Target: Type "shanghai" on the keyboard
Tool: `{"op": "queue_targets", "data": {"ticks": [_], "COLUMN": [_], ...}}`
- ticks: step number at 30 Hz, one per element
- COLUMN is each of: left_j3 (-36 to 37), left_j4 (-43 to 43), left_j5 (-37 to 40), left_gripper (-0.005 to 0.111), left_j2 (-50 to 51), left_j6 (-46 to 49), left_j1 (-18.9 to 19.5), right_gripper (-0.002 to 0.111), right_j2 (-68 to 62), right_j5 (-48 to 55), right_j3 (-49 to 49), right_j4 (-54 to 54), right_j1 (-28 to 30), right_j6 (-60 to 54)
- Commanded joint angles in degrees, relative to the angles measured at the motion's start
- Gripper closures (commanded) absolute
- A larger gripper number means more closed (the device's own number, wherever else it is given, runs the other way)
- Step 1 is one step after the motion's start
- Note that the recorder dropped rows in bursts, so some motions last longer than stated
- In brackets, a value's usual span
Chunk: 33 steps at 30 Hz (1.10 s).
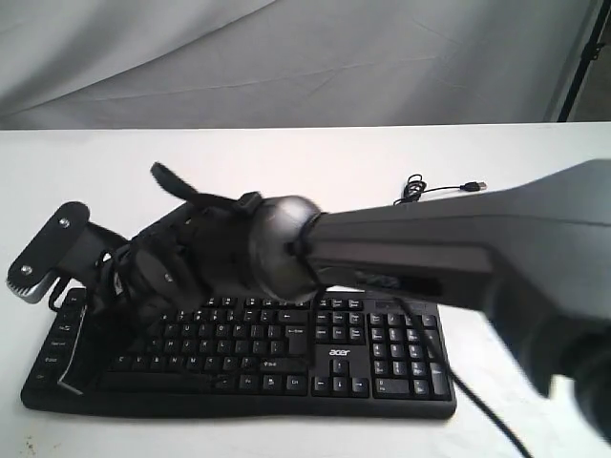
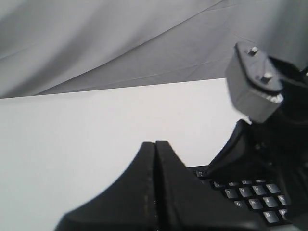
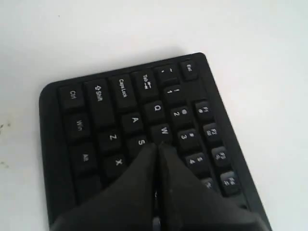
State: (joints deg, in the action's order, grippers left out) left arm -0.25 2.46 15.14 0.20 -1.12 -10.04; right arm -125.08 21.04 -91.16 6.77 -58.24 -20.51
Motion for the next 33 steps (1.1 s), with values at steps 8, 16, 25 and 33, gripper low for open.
{"op": "queue_targets", "data": {"ticks": [8, 16, 25, 33], "left_j3": [0.2, 0.2, 0.2, 0.2], "left_j4": [0.0, 0.0, 0.0, 0.0], "left_j5": [-0.3, -0.3, -0.3, -0.3], "left_gripper": [0.107, 0.107, 0.107, 0.107], "left_j2": [-0.2, -0.2, -0.2, -0.2], "left_j6": [-0.2, -0.2, -0.2, -0.2], "left_j1": [-0.2, -0.2, -0.2, -0.2], "right_gripper": [0.108, 0.108, 0.108, 0.108], "right_j2": [5.8, 3.9, 3.9, 2.7], "right_j5": [-9.6, -11.1, -11.0, -11.1], "right_j3": [15.4, 15.4, 15.4, 15.4], "right_j4": [5.9, 6.3, 6.3, 6.0], "right_j1": [3.3, 2.2, 2.2, 2.3], "right_j6": [0.8, 0.8, 0.4, 0.1]}}
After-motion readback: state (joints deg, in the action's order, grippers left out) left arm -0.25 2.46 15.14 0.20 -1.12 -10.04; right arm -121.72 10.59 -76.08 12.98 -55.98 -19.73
